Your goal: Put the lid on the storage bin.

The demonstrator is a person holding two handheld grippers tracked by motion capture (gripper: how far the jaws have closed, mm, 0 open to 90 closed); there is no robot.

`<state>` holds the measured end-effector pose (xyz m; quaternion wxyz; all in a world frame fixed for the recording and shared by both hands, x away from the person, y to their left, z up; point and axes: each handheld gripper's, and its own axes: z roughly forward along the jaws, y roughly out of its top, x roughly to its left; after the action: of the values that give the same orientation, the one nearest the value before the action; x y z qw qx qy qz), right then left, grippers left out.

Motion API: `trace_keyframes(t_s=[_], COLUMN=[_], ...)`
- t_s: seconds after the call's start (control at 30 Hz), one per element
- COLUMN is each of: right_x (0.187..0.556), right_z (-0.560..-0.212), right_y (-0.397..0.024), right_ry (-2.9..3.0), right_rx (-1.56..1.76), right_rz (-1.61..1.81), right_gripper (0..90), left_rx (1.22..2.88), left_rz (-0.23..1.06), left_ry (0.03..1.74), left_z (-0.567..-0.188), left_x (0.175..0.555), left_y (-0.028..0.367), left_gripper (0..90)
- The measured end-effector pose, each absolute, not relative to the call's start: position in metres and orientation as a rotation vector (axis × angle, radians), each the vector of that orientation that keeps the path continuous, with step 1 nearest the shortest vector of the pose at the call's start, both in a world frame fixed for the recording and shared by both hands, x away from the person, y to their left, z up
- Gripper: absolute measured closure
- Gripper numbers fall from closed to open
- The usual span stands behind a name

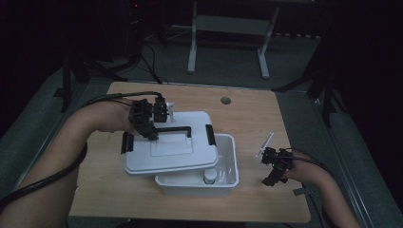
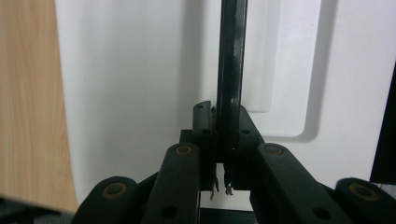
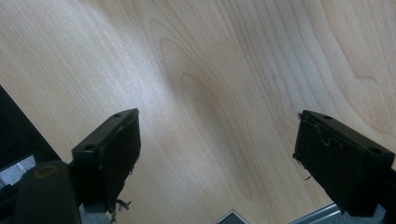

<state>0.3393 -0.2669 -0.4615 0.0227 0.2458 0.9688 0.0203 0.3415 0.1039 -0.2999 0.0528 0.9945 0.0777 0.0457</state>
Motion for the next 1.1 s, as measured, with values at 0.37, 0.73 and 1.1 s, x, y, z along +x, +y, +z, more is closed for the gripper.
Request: trace_keyframes(t_s=[0.37,0.73,1.1], right_x=[0.338,0.338,0.338], right_z=[-0.461,-0.462,-0.465], right_y=[-0.27,-0.269,-0.267], right_ry=[2.996,2.998,3.005], right_rx=[0.766,0.759,0.758], right_rz=[0.062,0.061,0.055], right_gripper=[14.1,14.1,14.2], left_rx=[3.012,3.002,3.048], left_rz=[0.082,0.01,0.001], left_ry=[0.099,0.074,0.079], left_z=[-0.319,-0.345,-0.366], left_x=[0.345,0.35,0.356], left_y=[0.056,0.04,0.042], left_gripper=[83.5,83.5,83.5])
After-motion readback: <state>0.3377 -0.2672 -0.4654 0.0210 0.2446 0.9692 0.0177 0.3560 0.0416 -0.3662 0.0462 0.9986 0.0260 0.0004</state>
